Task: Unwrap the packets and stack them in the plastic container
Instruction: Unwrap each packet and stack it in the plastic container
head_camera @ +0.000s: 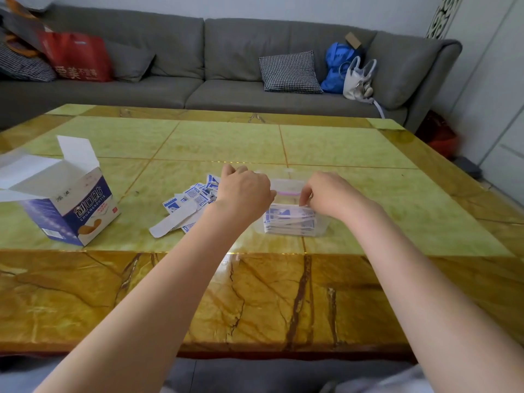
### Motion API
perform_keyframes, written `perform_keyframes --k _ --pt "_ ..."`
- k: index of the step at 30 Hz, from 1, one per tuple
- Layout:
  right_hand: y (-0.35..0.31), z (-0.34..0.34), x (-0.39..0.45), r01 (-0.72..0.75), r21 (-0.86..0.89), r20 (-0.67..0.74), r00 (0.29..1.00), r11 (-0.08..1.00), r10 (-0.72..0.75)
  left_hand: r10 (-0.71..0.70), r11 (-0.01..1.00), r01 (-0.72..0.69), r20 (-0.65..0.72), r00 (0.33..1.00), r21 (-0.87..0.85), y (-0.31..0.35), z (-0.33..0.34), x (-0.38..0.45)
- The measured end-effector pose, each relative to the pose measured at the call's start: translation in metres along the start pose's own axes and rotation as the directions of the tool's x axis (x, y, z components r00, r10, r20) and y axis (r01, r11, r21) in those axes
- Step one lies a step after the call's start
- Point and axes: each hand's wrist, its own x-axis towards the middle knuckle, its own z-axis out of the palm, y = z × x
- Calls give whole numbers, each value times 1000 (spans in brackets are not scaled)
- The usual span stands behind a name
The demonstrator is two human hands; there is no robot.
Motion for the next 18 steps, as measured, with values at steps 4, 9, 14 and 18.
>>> perform_keyframes --k 4,9,14,18 --pt "-3 -4 -7 -19 -4 -2 1000 1000 19 14 1000 -14 7 1000 25 0 1 0" --pt "-3 -7 -8 -2 14 -88 996 1000 3 40 999 -40 10 999 14 2 0 -1" --pt "3 -21 -9 -41 -1 56 998 999 41 64 997 -63 -7 998 49 5 -1 -3" --pt "0 -10 -10 -119 -25 246 962 993 121 91 993 -90 -9 996 81 10 0 -6"
